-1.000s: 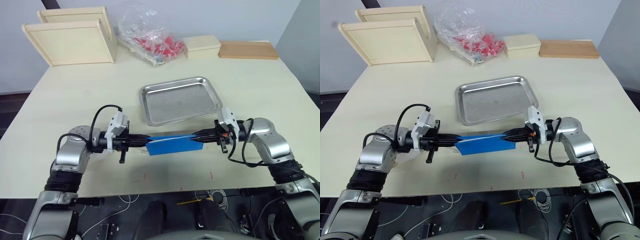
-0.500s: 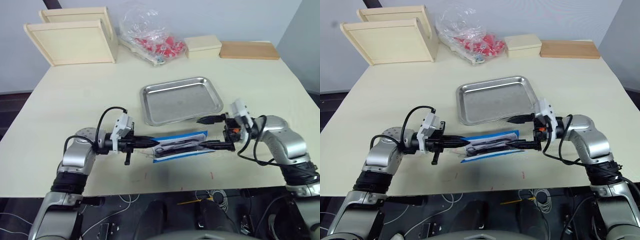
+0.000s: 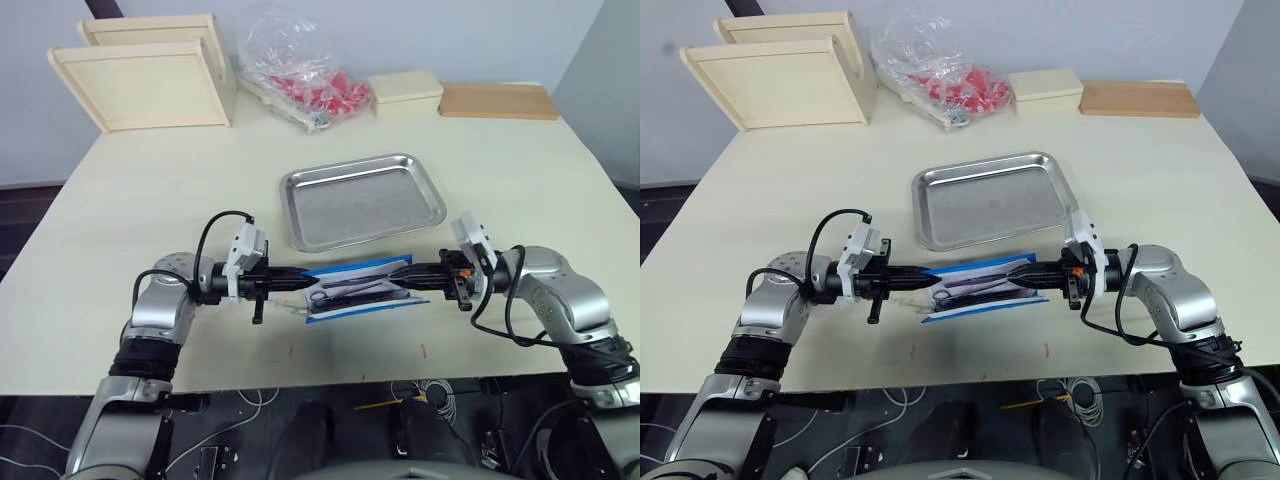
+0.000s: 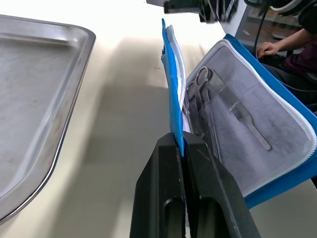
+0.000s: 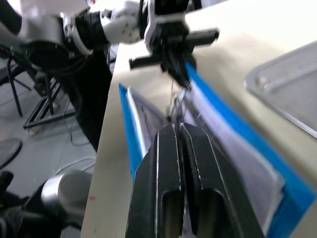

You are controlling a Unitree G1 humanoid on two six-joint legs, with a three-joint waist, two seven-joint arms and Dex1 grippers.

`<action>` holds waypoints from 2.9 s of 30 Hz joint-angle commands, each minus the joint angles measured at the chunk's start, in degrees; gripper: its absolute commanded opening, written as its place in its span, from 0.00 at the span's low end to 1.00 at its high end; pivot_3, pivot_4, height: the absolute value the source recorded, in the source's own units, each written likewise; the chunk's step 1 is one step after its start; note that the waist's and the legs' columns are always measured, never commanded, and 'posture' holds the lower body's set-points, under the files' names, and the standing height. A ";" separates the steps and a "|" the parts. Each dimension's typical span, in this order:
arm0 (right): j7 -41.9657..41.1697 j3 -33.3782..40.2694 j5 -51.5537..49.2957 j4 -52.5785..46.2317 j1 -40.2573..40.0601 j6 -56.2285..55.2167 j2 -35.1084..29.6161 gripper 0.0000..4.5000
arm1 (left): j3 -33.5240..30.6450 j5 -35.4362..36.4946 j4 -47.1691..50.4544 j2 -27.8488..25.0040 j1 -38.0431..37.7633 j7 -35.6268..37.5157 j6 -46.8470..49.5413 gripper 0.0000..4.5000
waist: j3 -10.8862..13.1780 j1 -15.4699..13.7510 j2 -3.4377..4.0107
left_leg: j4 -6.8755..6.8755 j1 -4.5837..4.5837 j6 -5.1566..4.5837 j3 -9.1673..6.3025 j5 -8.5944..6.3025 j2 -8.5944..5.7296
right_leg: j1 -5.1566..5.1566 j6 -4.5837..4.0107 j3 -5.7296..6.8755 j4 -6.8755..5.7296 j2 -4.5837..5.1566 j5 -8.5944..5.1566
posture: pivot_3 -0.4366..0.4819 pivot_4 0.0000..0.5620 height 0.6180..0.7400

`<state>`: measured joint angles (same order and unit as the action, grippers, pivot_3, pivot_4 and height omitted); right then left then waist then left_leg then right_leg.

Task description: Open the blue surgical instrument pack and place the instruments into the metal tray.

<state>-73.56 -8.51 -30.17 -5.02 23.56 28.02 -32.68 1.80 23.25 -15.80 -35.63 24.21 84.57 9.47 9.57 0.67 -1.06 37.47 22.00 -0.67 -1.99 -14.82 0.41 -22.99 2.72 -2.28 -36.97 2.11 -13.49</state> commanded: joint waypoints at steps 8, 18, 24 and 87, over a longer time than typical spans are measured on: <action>-1.90 -3.33 5.33 -1.77 -6.22 -7.39 -2.50 0.01 | 1.31 -4.62 -3.21 2.04 1.59 -5.91 -3.64 0.00 | -0.01 -0.09 -0.02 | 0.01 0.02 0.00 0.00 0.00 -0.02 | 0.02 0.01 0.06 0.03 -0.01 0.00 | 0.48 0.27 1.00; -2.39 -6.65 11.29 1.03 -9.88 -13.23 -3.26 0.01 | 4.26 -11.27 -8.30 3.51 4.10 -11.61 -5.00 0.00 | -0.02 0.03 -0.03 | 0.04 0.00 0.00 0.01 0.00 -0.09 | 0.05 0.10 -0.05 0.05 0.03 0.05 | 0.48 0.27 1.00; -1.44 -7.35 13.77 1.84 -11.19 -15.23 -3.52 0.01 | 5.14 -13.28 -10.06 4.26 5.37 -14.15 -3.98 0.00 | -0.03 -0.16 -0.03 | 0.04 -0.06 0.00 -0.06 0.00 -0.11 | 0.24 0.09 0.14 0.04 0.04 0.04 | 0.48 0.27 1.00; 1.11 -6.67 12.81 -2.90 -16.01 -13.64 -5.87 0.56 | 2.39 -11.00 -11.25 3.85 6.32 -14.05 -5.16 0.52 | -0.19 -0.04 0.38 | 0.58 -0.26 0.08 -1.54 0.03 -0.09 | 1.20 -0.28 1.48 0.01 0.03 -0.35 | 0.48 0.27 1.00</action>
<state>-72.20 -15.68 -17.28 -7.23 8.53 13.62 -37.44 5.47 11.20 -29.26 -30.78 30.90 69.84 4.65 9.38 0.63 -0.68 38.04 21.75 -0.59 -3.53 -14.79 0.32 -21.81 2.43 -0.80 -36.96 2.14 -13.84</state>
